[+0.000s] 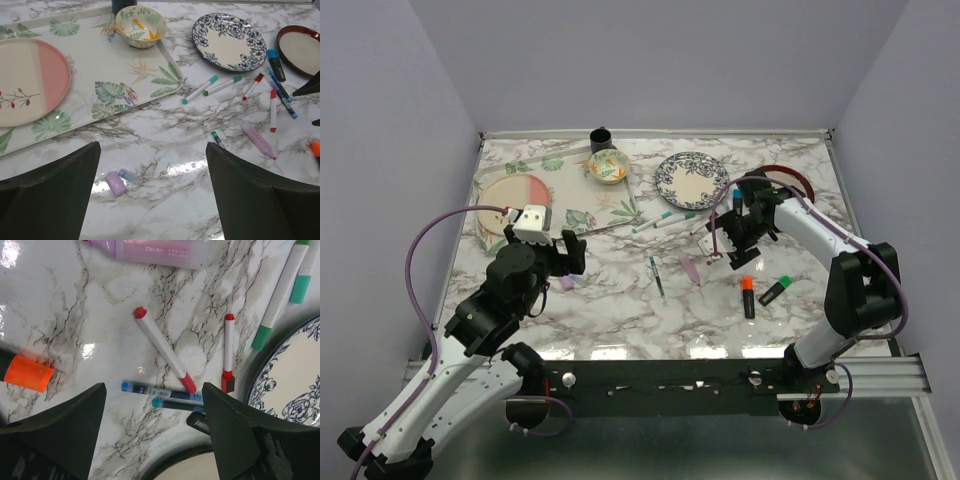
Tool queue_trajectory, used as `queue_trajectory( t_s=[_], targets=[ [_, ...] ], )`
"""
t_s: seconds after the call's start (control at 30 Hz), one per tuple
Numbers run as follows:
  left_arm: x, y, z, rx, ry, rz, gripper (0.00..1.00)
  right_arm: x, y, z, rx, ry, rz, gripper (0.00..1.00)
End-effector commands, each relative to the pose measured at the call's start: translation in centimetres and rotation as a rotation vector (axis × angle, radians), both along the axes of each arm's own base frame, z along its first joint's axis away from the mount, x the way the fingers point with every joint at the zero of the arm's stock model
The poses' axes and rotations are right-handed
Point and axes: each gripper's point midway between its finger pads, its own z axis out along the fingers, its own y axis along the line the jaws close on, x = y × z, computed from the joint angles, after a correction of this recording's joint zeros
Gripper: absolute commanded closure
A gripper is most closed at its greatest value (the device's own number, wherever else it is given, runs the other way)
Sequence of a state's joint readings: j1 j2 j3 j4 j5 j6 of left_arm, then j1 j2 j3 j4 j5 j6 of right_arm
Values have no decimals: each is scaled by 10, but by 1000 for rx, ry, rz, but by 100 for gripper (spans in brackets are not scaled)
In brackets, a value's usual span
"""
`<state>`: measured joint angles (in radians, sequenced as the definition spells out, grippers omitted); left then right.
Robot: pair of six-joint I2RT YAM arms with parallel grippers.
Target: Open the pen caps
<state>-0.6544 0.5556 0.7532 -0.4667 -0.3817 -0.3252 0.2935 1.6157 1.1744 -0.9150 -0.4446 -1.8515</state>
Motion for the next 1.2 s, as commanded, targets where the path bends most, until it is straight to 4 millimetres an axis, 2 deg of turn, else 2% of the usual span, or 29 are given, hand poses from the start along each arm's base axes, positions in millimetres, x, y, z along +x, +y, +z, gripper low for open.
queue_trajectory(
  t_s=[0.0, 0.63, 1.03, 1.17],
  targets=[
    [2, 6, -4, 12, 3, 22, 5, -5, -2, -12, -91, 4, 85, 16],
    [3, 7, -5, 10, 8, 28, 4, 1, 6, -42, -238, 10, 155, 23],
    [5, 9, -6, 8, 9, 34, 5, 18, 18, -60, -318, 21, 177, 33],
    [5, 10, -5, 4, 8, 36, 5, 24, 17, -65, -372, 12, 194, 41]
  ],
)
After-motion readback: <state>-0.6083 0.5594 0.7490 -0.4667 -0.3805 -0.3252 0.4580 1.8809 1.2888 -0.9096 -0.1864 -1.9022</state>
